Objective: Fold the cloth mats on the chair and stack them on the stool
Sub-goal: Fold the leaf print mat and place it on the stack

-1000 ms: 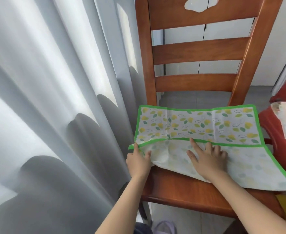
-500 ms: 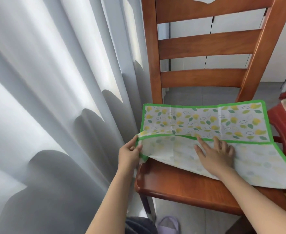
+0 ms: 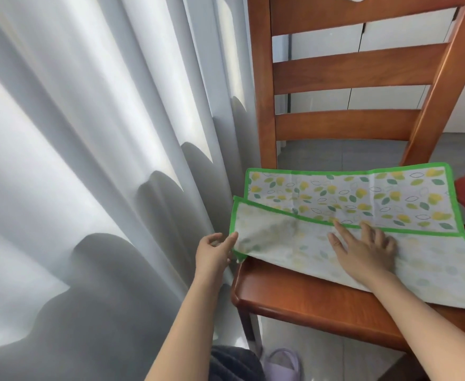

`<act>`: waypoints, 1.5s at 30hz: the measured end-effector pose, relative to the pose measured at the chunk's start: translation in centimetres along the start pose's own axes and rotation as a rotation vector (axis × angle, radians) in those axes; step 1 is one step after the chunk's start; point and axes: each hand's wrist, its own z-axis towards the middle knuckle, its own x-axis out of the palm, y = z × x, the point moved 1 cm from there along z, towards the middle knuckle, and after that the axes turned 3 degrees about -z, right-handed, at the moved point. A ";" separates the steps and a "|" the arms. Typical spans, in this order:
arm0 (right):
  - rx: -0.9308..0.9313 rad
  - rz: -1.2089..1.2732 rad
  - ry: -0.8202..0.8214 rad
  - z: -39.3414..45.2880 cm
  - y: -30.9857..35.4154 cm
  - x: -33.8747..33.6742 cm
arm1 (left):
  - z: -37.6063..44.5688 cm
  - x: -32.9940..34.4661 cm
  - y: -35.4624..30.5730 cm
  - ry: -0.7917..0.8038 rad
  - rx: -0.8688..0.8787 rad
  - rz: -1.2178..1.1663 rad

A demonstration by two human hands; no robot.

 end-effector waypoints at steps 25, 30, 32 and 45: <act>-0.043 0.042 0.000 0.6 -0.2 0.2 | 0.7 1.5 1.5 0.010 -0.284 -0.482; -0.083 0.028 -0.003 0.6 -0.3 0.0 | 1.1 -1.8 -0.5 0.194 -0.088 -0.186; -0.081 0.024 -0.005 0.5 -0.2 0.0 | 1.0 -1.8 -0.7 0.209 -0.029 -0.108; -0.067 0.020 -0.003 0.0 -0.1 -0.1 | -2.2 0.9 1.6 -0.165 -0.117 -0.440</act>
